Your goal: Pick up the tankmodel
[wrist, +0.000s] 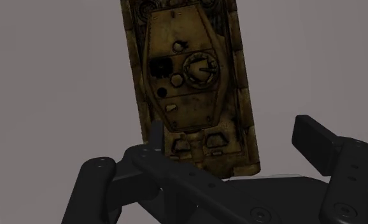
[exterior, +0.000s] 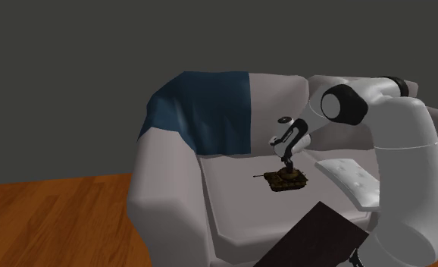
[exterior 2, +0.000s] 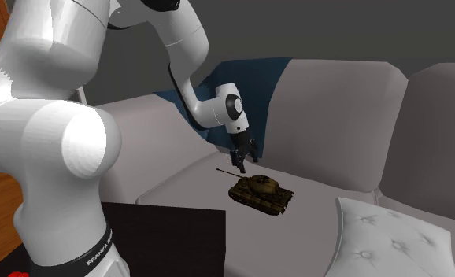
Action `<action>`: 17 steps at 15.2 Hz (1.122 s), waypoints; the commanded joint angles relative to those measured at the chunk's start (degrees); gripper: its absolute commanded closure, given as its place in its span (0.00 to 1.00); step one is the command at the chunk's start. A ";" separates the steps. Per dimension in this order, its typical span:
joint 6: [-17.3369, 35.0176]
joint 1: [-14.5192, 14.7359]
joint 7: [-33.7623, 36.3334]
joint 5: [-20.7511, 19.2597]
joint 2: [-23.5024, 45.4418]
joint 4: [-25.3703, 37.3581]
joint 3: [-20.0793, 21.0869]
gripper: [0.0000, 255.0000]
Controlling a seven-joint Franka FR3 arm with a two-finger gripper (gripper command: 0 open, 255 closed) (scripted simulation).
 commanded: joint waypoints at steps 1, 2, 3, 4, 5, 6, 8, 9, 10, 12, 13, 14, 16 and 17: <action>0.78 -1.80 -2.74 0.15 4.71 4.55 1.39 0.00; 1.02 -2.29 -3.48 0.07 6.27 6.06 1.81 0.00; 1.46 -2.39 -3.33 0.11 6.99 6.31 1.90 0.00; 1.91 -2.47 -3.18 0.16 7.71 6.57 1.99 0.00; 2.34 -2.55 -3.04 0.21 8.44 6.83 2.07 0.00; 2.77 -2.63 -2.90 0.27 9.17 7.12 2.15 0.00; 3.60 -2.80 -2.61 0.38 10.65 7.72 2.31 0.00; 4.00 -2.88 -2.47 0.44 11.39 8.03 2.39 0.00; 4.23 -2.92 -2.39 0.47 11.83 8.22 2.43 0.00; 4.25 -2.91 -2.36 0.48 11.90 8.26 2.44 1.00; 4.19 -2.89 -2.36 0.48 11.84 8.25 2.44 1.00; 4.21 -2.89 -2.35 0.48 11.85 8.24 2.44 1.00; 4.22 -2.90 -2.36 0.48 11.85 8.24 2.44 1.00; 4.22 -2.91 -2.37 0.48 11.85 8.24 2.44 1.00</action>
